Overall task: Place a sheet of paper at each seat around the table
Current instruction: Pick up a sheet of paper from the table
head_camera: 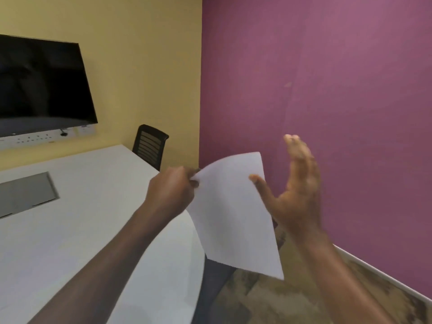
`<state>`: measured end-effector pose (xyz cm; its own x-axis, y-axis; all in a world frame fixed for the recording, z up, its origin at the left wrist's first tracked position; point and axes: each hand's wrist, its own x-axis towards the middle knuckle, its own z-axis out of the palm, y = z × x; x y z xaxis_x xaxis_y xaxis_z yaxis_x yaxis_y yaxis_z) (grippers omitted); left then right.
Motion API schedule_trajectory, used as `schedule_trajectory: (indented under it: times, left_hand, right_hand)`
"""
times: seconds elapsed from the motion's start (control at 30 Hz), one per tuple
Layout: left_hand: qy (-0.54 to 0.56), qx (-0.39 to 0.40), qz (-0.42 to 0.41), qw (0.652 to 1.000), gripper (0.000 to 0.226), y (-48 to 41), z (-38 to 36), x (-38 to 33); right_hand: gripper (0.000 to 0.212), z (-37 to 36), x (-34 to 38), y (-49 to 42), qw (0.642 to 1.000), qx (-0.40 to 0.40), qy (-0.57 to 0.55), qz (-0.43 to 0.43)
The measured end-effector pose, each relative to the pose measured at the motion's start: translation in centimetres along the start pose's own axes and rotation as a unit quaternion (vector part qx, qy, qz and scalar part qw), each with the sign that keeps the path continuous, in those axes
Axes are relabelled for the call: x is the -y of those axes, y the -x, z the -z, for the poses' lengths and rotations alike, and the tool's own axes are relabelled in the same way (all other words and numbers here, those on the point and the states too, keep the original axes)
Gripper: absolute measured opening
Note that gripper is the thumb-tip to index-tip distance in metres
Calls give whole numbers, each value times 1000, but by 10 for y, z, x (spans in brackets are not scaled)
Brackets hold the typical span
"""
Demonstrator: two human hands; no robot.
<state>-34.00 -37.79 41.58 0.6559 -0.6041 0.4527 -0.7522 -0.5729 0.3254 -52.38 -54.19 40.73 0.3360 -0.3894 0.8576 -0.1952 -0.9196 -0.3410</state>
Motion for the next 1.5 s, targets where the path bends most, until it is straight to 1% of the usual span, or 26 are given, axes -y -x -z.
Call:
schedule_trajectory:
  times: [0.07,0.17,0.23,0.3,0.37,0.47,0.53,0.6,0.67,0.77,0.9,0.97,1.03,1.1,1.13,1.17,1.23,1.3,1.37,1.4,1.43,1.47,1.5]
  left_hand:
    - [24,2,14,1000,17,-5,-6,-20]
    - [85,20,30,996,15,-13,-18,-51]
    - [107,39,39,993,15,-21,-29,-70]
    - [108,54,42,992,16,-31,-42,-89]
    - [111,63,40,991,19,-42,-56,-109]
    - [114,79,38,990,21,-63,-80,-137]
    - [103,83,41,990,20,-79,-95,-153]
    - [99,86,44,990,19,-98,-112,-168]
    - [111,92,46,988,22,-119,-129,-180]
    - [122,91,46,987,22,-155,-156,-191]
    - [114,82,45,989,22,-214,-192,-193]
    - [102,81,45,990,21,-248,-210,-192]
    - [96,77,37,992,20,-280,-225,-188]
    - [97,54,32,993,21,-312,-241,-182]
    - [99,35,32,994,27,-326,-250,-178]
    - [102,9,32,994,37,-340,-259,-173]
    - [115,-58,31,991,68,-363,-282,-161]
    - [148,-101,55,982,95,-382,-307,-148]
    - [236,-85,122,960,109,-398,-333,-136]
    - [296,-60,167,939,115,-406,-347,-130]
    - [361,-31,209,908,119,-413,-361,-125]
    - [421,0,243,874,120,-422,-376,-118]
    - [476,40,260,839,115,-428,-389,-111]
  right_hand:
    - [97,25,-37,10,994,1,-56,-97]
    - [104,50,-80,29,964,53,-138,-221]
    - [105,60,-101,39,932,92,-214,-276]
    - [104,64,-112,47,906,132,-264,-305]
    - [104,63,-118,51,893,160,-286,-307]
    - [105,56,-125,55,888,192,-296,-293]
    - [105,47,-133,57,894,212,-271,-287]
    - [108,33,-145,58,904,226,-222,-287]
    - [108,17,-166,52,912,223,-185,-290]
    - [89,-13,-213,32,923,203,-159,-284]
    - [46,-59,-283,-10,931,178,-154,-279]
    - [28,-84,-314,-37,937,175,-141,-268]
    - [18,-107,-339,-64,938,171,-133,-269]
    - [17,-130,-362,-90,936,166,-139,-276]
    - [17,-142,-374,-103,934,168,-140,-282]
    - [17,-152,-384,-114,931,170,-146,-289]
    - [19,-174,-404,-136,920,175,-169,-308]
    - [21,-198,-422,-157,906,183,-196,-329]
    - [18,-224,-441,-178,894,184,-223,-343]
    - [14,-238,-450,-187,889,185,-235,-347]
    - [11,-252,-459,-196,884,187,-248,-350]
    - [10,-269,-469,-206,878,193,-262,-350]
    - [10,-283,-475,-214,872,197,-275,-354]
